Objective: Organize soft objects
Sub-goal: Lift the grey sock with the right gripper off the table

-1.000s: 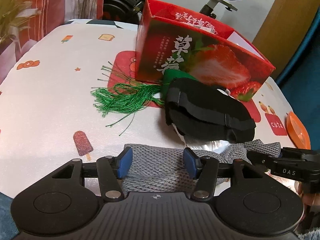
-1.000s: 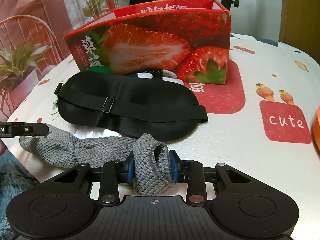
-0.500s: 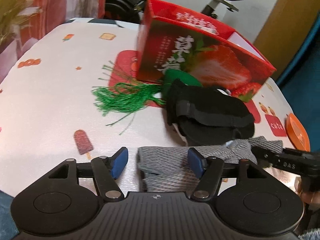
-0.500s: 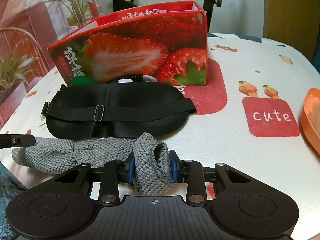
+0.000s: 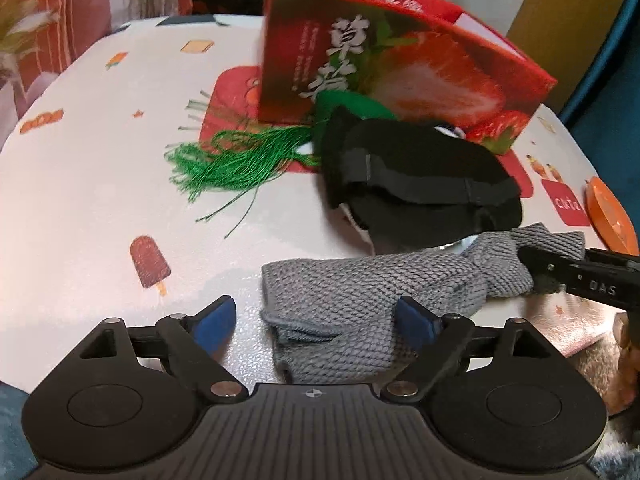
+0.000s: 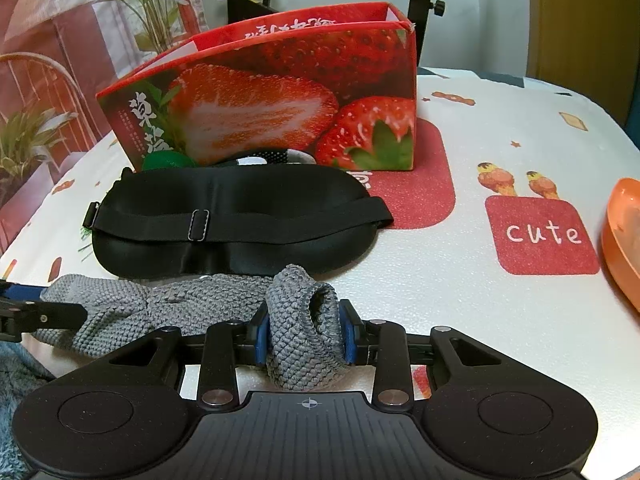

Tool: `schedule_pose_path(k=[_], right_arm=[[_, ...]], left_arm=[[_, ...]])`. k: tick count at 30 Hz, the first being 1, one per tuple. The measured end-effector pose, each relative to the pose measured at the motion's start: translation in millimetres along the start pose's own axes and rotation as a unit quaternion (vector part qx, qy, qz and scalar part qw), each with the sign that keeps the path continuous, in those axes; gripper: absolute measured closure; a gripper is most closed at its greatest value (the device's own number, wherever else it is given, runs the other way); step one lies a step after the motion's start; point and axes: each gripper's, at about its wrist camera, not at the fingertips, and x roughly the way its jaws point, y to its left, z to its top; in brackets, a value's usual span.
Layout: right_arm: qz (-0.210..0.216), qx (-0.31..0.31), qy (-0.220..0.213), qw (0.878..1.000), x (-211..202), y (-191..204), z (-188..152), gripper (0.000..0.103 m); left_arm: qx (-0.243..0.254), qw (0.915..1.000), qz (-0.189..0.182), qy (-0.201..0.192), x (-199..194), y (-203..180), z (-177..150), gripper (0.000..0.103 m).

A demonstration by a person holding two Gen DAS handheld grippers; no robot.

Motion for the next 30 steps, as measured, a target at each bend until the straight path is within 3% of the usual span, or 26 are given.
schedule_pose_path(k=[5,7,8,10,17,30], right_arm=[[0.003,-0.002,0.002,1.000,0,0,0,0.070],[0.007,0.009,0.001,1.000,-1,-3,0,0.067],[0.004,0.012,0.000,1.000,-2,-5,0,0.060],[-0.005,0.021,-0.003,1.000,-6,-9,0,0.055],[-0.008,0.036,-0.011,0.999,-21,-19,-1,0.055],[-0.010,0.007,0.038,0.999,-21,-10,-9,0.053]], left_arm=[[0.003,0.9998,0.018,-0.011,4,2,1,0.027],[0.012,0.9994,0.028,-0.019,6,-1,2,0.034],[0.017,0.9989,0.035,-0.025,7,-3,2,0.040],[0.024,0.9982,0.044,-0.033,9,-5,4,0.041],[0.015,0.9980,0.043,-0.044,10,-3,5,0.045],[-0.005,0.9987,0.021,-0.045,8,6,5,0.045]])
